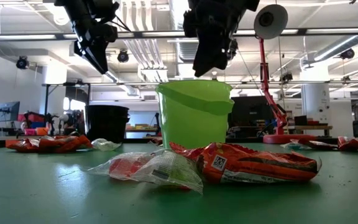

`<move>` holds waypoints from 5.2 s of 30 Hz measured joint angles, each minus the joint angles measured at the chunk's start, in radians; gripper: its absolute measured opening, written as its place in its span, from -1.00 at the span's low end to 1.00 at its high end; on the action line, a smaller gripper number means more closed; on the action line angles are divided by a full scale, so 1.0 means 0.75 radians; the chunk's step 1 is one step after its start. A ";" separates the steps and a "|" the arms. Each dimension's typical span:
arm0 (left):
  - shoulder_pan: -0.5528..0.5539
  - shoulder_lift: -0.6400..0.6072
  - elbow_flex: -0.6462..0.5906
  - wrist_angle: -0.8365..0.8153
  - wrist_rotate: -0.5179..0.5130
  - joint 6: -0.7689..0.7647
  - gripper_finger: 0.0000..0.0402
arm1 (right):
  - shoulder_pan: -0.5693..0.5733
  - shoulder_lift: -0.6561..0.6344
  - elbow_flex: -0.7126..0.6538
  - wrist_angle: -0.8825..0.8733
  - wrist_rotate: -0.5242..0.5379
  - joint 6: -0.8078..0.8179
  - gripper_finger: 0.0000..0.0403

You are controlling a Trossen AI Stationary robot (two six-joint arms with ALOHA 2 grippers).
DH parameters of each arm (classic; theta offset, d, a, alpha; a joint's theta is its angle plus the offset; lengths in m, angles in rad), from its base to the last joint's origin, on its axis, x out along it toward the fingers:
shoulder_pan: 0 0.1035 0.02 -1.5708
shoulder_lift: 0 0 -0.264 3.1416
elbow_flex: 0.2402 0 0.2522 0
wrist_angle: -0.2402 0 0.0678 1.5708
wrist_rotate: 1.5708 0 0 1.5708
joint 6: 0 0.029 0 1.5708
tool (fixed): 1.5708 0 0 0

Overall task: Sort candy
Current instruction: Put the red candy into the violet bucket

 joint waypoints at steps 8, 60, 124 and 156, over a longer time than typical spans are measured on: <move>-0.001 0.000 0.000 -0.038 0.000 0.000 -0.50 | -0.003 -0.001 0.000 0.026 0.206 0.003 -0.24; 0.087 0.108 -0.004 0.237 -0.574 -0.006 -0.50 | -0.476 -0.002 -0.001 0.423 0.533 -0.037 -0.23; 0.227 0.190 0.420 -0.080 -0.536 0.072 -0.50 | -0.543 -0.078 -0.001 0.639 0.496 -0.125 -0.23; 0.226 0.183 0.417 -0.124 -0.117 0.197 -0.50 | -0.564 -0.080 -0.001 0.550 0.461 -0.266 -0.09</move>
